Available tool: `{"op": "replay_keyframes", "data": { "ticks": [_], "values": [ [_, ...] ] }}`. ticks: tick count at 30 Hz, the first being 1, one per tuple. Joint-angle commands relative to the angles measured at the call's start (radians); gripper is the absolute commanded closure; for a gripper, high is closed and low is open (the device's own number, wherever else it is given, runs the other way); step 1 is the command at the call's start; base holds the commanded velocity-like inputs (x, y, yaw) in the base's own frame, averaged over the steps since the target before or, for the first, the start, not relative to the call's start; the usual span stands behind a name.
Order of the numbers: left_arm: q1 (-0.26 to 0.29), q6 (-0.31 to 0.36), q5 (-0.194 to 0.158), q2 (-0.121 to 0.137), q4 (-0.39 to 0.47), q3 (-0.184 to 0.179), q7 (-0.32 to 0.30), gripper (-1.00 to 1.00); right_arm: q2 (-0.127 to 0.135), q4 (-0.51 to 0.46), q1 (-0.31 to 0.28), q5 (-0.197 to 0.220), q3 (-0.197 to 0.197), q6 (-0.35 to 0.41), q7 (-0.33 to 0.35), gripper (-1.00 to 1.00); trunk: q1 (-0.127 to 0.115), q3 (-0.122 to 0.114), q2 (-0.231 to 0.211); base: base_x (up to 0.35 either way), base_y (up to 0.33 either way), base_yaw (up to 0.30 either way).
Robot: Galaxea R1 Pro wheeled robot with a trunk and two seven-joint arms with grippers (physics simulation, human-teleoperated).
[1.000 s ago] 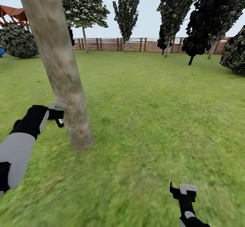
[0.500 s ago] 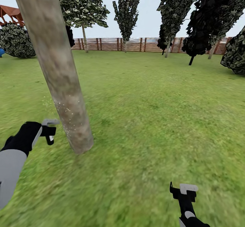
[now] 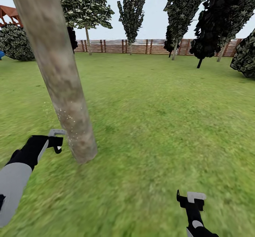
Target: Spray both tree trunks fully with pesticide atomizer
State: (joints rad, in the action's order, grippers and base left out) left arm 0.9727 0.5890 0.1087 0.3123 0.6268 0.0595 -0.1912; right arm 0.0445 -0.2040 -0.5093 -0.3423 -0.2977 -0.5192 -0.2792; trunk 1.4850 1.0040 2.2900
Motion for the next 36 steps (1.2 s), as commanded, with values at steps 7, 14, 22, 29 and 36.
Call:
{"op": "replay_keyframes", "data": {
  "ticks": [7, 14, 22, 29, 36],
  "values": [
    [-0.057, -0.015, 0.009, -0.012, 0.000, 0.000, 0.001, 1.00, 0.000, 0.001, 0.000, 0.000, 0.000, 0.000, 0.001, -1.00, 0.000, 0.000, 0.000, 0.126, 0.019, 0.000],
    [-0.060, -0.022, 0.006, -0.020, 0.000, 0.000, 0.001, 1.00, 0.000, 0.001, 0.000, 0.000, 0.000, 0.000, 0.001, -1.00, 0.000, 0.000, 0.000, 0.001, -0.096, 0.220],
    [-0.061, -0.023, 0.006, -0.024, 0.001, 0.000, 0.001, 1.00, 0.000, 0.001, 0.000, -0.001, 0.000, 0.000, 0.002, -1.00, 0.000, 0.000, 0.000, 0.000, -0.272, 0.042],
    [-0.061, -0.023, 0.007, -0.035, 0.001, 0.000, 0.002, 1.00, 0.000, 0.001, 0.000, -0.001, 0.000, 0.000, 0.002, -1.00, 0.000, 0.000, 0.000, 0.000, -0.274, 0.000],
    [-0.063, -0.023, 0.010, -0.036, 0.001, 0.002, 0.004, 1.00, 0.000, 0.001, 0.000, -0.001, 0.001, 0.000, 0.002, -1.00, 0.000, 0.000, 0.000, 0.000, -0.274, 0.000]
  ]
}}
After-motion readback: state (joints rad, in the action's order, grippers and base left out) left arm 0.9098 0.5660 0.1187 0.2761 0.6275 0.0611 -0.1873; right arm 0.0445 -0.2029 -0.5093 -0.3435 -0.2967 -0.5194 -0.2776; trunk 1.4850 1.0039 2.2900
